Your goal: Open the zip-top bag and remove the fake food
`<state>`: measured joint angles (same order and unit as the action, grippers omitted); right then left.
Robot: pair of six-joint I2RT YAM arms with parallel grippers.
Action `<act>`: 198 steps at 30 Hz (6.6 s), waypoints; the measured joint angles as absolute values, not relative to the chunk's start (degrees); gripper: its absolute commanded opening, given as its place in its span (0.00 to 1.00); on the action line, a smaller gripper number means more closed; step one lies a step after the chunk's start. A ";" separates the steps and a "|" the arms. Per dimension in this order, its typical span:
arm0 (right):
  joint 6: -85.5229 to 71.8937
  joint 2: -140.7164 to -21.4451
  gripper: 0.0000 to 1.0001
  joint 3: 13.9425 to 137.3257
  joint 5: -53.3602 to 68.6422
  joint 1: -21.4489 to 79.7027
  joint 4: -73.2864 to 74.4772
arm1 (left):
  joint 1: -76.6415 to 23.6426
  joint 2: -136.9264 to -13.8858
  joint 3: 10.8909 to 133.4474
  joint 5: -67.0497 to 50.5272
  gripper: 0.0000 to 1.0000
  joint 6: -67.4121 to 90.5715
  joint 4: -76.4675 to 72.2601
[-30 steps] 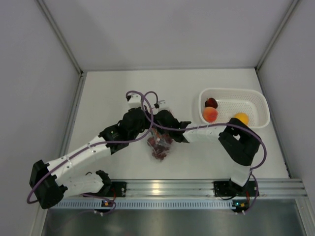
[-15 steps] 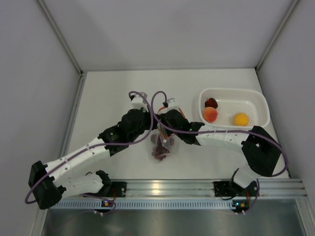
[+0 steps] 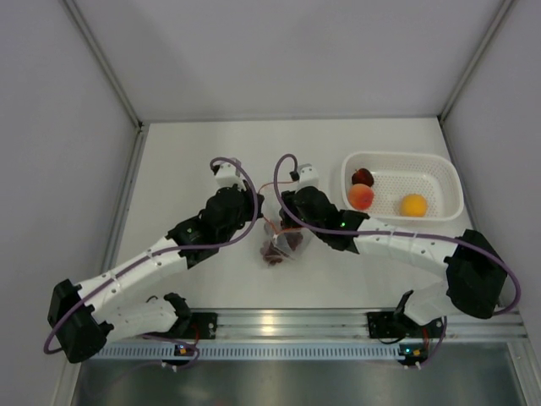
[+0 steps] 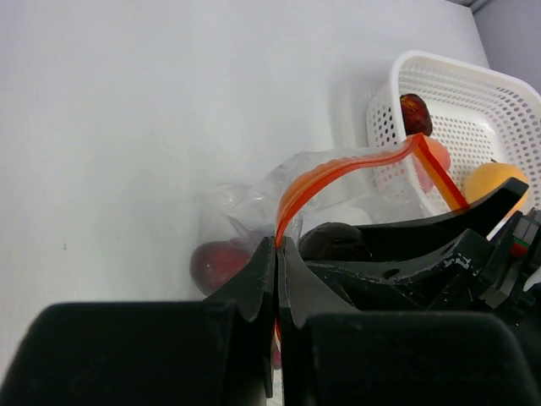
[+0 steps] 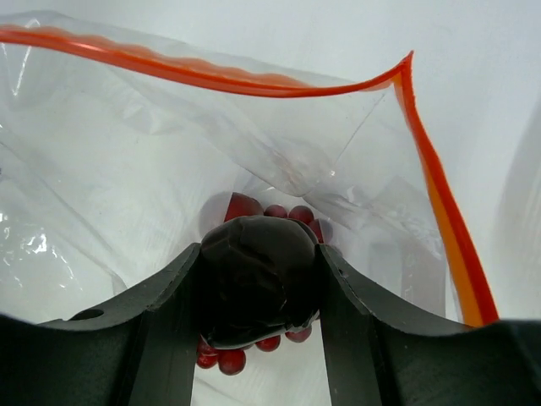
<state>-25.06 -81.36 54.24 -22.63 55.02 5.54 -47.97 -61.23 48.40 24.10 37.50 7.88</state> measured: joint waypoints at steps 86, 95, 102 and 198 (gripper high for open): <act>-31.86 -70.98 0.43 58.67 -15.09 51.81 13.61 | -48.05 -64.01 50.74 12.82 0.00 40.62 5.98; -34.35 -80.66 0.41 58.67 -17.08 52.86 12.64 | -48.10 -60.84 49.69 13.08 0.00 41.45 5.56; -35.88 -86.59 0.42 59.64 -17.69 54.57 11.46 | -48.10 -60.58 49.52 13.13 0.00 41.43 5.52; -12.82 -112.51 0.46 71.31 -0.69 60.51 0.49 | -45.56 -56.80 47.11 24.10 0.00 33.06 16.27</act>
